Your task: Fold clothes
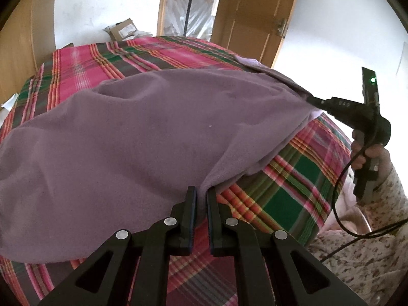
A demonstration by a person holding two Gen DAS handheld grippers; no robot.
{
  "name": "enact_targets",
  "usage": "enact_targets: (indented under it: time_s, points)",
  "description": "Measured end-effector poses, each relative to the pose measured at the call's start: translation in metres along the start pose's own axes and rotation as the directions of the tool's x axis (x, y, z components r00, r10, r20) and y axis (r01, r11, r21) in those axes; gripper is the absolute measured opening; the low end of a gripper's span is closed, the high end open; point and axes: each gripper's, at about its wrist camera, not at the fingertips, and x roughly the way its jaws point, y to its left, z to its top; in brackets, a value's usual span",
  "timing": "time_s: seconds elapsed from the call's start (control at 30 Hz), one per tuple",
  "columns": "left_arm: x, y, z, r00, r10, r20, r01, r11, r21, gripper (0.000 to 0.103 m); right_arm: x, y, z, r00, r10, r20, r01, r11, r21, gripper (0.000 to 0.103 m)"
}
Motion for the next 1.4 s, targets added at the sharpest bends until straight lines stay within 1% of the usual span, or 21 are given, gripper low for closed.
enact_targets:
  time_s: [0.13, 0.17, 0.27, 0.3, 0.43, 0.53, 0.63, 0.7, 0.8, 0.9, 0.97, 1.03, 1.07, 1.1, 1.2, 1.3, 1.4]
  points:
    - [-0.001, 0.0, -0.001, 1.0, -0.001, -0.008, 0.001, 1.0, 0.007, 0.008, 0.008, -0.004, -0.005, 0.999, -0.018, -0.041, 0.018, 1.0, -0.004, 0.003]
    - [-0.002, -0.001, -0.001, 1.0, -0.004, -0.014, 0.004, 1.0, 0.011, 0.011, 0.008, -0.004, -0.005, 0.999, -0.022, -0.045, 0.022, 1.0, -0.009, 0.003]
    - [-0.009, -0.004, 0.002, 0.999, -0.042, 0.0, 0.042, 0.999, 0.03, 0.012, 0.008, -0.006, -0.005, 0.998, -0.034, -0.054, 0.033, 0.999, -0.021, 0.004]
    - [-0.012, -0.005, 0.003, 0.998, -0.055, 0.006, 0.055, 0.998, 0.037, 0.014, 0.008, -0.007, -0.005, 0.998, -0.038, -0.058, 0.037, 0.999, -0.025, 0.007]
    - [-0.023, -0.008, 0.009, 0.993, -0.109, 0.036, 0.107, 0.993, 0.056, 0.017, 0.003, -0.008, -0.001, 0.998, -0.028, -0.055, 0.027, 0.999, -0.019, 0.008]
    - [-0.025, -0.009, 0.017, 0.991, -0.116, 0.06, 0.112, 0.992, 0.056, 0.017, -0.001, -0.005, 0.003, 0.999, -0.019, -0.041, 0.018, 0.999, -0.028, 0.008]
    - [-0.02, -0.01, 0.026, 0.99, -0.122, 0.075, 0.12, 0.992, 0.039, 0.018, -0.005, 0.001, 0.006, 0.998, -0.045, -0.038, 0.042, 0.996, -0.073, 0.01]
    - [-0.008, -0.008, 0.031, 0.989, -0.131, 0.071, 0.132, 0.991, 0.001, 0.023, -0.007, 0.004, 0.008, 0.997, -0.064, -0.037, 0.06, 0.993, -0.106, 0.011]
    - [0.012, -0.004, 0.036, 0.991, -0.129, 0.047, 0.131, 0.99, -0.043, 0.024, -0.008, 0.0, 0.011, 0.995, -0.093, -0.035, 0.088, 0.99, -0.113, 0.011]
    - [0.027, -0.004, 0.034, 0.985, -0.169, 0.019, 0.17, 0.983, -0.07, 0.023, -0.004, 0.001, 0.023, 0.995, -0.1, -0.016, 0.098, 0.988, -0.122, 0.011]
    - [0.031, -0.005, 0.032, 0.982, -0.188, 0.011, 0.188, 0.979, -0.079, 0.024, 0.001, 0.005, 0.033, 0.996, -0.094, 0.002, 0.094, 0.986, -0.141, 0.012]
    - [0.031, -0.004, 0.031, 0.98, -0.198, 0.011, 0.199, 0.976, -0.085, 0.023, 0.01, 0.011, 0.045, 0.995, -0.095, 0.007, 0.095, 0.982, -0.165, 0.023]
    - [0.032, -0.004, 0.031, 0.979, -0.204, 0.012, 0.205, 0.974, -0.093, 0.023, 0.017, 0.015, 0.051, 0.996, -0.091, 0.0, 0.09, 0.979, -0.18, 0.033]
    - [0.032, -0.003, 0.03, 0.977, -0.211, 0.013, 0.211, 0.972, -0.102, 0.023, 0.024, 0.019, 0.056, 0.996, -0.086, -0.009, 0.083, 0.977, -0.195, 0.038]
    - [0.033, -0.005, 0.031, 0.978, -0.206, 0.015, 0.206, 0.974, -0.099, 0.024, 0.047, 0.029, 0.07, 0.995, -0.093, -0.035, 0.082, 0.969, -0.234, 0.038]
    - [0.034, -0.009, 0.032, 0.981, -0.192, 0.013, 0.192, 0.978, -0.085, 0.024, 0.072, 0.036, 0.077, 0.989, -0.132, -0.07, 0.109, 0.958, -0.267, 0.038]
    - [0.034, -0.01, 0.033, 0.981, -0.191, 0.013, 0.192, 0.978, -0.085, 0.024, 0.096, 0.049, 0.085, 0.979, -0.17, -0.111, 0.124, 0.933, -0.337, 0.039]
